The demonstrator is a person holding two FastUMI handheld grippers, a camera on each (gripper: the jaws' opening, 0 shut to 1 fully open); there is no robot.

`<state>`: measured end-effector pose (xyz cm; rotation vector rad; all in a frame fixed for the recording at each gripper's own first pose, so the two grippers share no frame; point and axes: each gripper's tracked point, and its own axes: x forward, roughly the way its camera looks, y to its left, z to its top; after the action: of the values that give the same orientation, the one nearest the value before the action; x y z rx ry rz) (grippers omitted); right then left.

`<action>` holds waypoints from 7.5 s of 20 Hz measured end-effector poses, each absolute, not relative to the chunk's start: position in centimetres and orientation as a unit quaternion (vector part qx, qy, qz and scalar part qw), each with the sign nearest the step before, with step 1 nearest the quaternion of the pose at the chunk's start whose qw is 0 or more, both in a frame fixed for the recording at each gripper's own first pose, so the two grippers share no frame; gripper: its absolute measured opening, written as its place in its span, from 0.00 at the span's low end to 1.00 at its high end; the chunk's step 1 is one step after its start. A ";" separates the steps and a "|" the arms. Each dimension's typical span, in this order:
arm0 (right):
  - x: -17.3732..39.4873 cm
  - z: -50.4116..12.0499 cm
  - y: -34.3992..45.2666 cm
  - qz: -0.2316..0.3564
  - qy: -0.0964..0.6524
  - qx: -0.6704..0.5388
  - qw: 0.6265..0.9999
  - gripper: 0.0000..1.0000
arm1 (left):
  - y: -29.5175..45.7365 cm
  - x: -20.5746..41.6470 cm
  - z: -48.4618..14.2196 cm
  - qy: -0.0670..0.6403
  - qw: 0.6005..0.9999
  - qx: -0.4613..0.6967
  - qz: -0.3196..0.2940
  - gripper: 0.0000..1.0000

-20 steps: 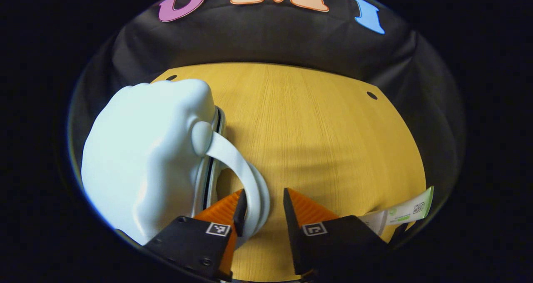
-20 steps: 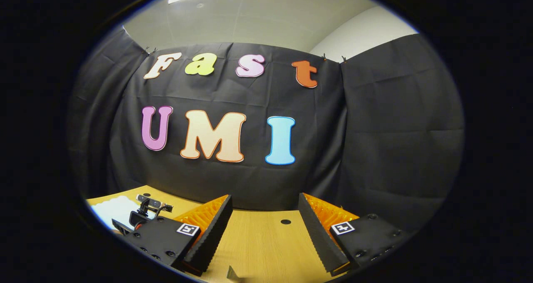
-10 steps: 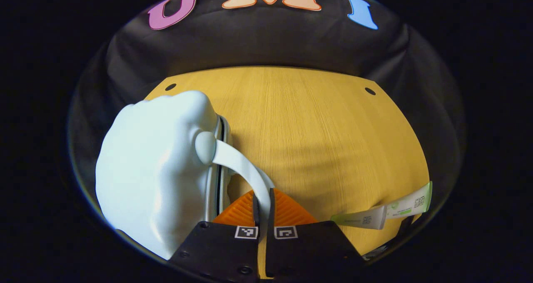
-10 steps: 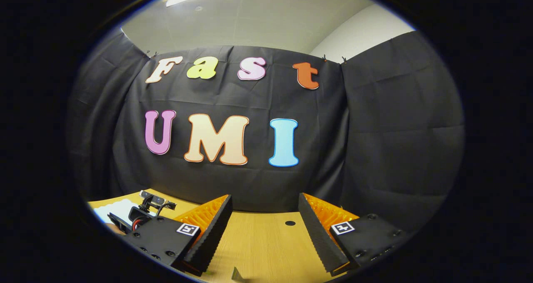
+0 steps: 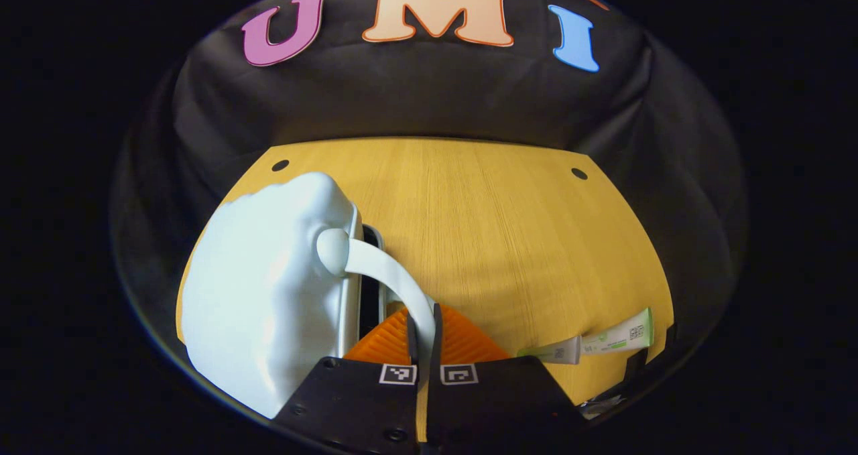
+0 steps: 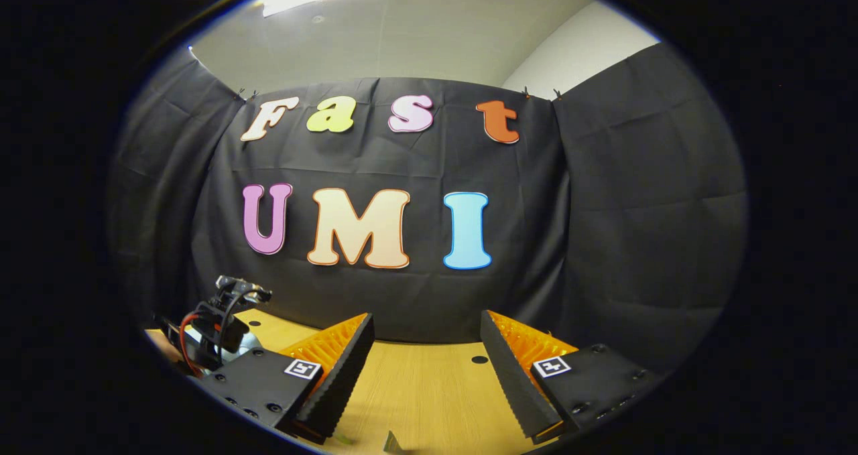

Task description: First open the suitcase, pack the skin care products into it, and then close the suitcase.

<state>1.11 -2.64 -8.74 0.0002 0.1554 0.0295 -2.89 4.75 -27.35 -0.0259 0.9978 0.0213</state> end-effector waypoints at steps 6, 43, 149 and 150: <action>1.4 -9.3 -1.2 0.020 0.081 0.009 0.997 0.99 | 7.6 -1.8 -21.6 0.449 0.893 -0.021 0.004 0.00; 1.5 -9.7 14.7 0.000 0.071 -0.002 0.997 0.98 | 45.4 -2.2 -14.2 0.322 0.932 -0.093 0.137 0.00; -8.2 -35.8 2.2 0.239 0.298 -0.035 0.923 0.98 | -5.0 -6.9 -26.0 0.382 0.920 -0.054 -0.067 0.10; -8.6 -36.6 2.3 0.241 0.306 -0.036 0.921 0.95 | -4.6 -6.9 -25.4 0.376 0.923 -0.057 -0.062 0.10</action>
<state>-8.55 2.28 -36.62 -0.0733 0.6279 0.4947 -6.93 -4.57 -25.39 -0.1178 0.7725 -0.1273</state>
